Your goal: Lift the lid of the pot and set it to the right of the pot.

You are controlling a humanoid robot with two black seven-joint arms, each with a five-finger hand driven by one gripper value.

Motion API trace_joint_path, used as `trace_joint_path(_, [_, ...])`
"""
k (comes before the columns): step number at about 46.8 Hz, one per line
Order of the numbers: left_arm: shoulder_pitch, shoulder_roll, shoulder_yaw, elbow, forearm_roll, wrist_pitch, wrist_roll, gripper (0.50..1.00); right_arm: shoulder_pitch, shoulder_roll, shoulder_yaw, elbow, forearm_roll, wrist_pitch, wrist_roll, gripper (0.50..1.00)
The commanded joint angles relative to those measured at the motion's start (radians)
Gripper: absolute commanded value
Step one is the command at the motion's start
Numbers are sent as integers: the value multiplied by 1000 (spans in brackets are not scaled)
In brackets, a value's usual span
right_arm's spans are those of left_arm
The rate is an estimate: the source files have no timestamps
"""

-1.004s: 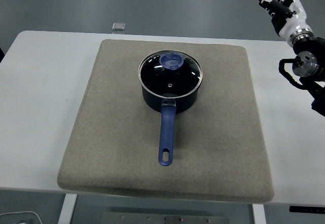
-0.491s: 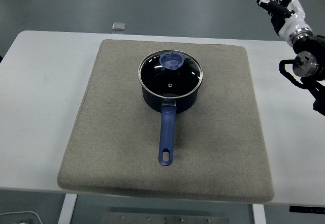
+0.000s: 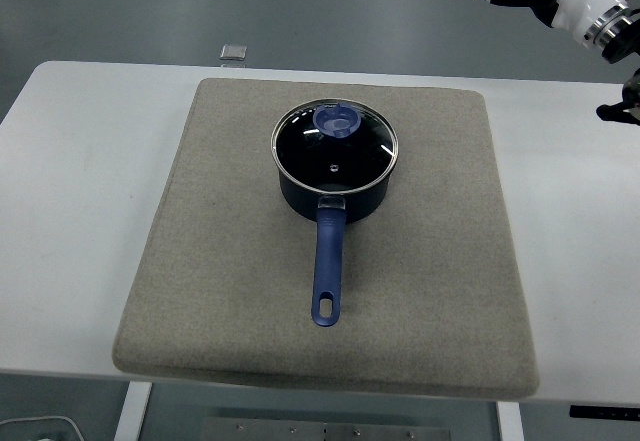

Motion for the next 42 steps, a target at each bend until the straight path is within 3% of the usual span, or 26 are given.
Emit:
trace_joint_path(1, [0,0,0,0,0,0,0,1000,38,-12,0,33,-104,30,53,903])
trace_joint_path(13, [0,0,0,0,0,0,0,1000,127,-78,1,235,-385,29,53,901])
trace_joint_path(24, [0,0,0,0,0,0,0,1000,211,-81,1,317,-592,18,53,901])
trace_joint_path(29, [0,0,0,0,0,0,0,1000,216,-72,3,349,-691,-17,53,899])
trace_joint_path(42, [0,0,0,0,0,0,0,1000,206,-60,-8,466,-942,-181,53,897])
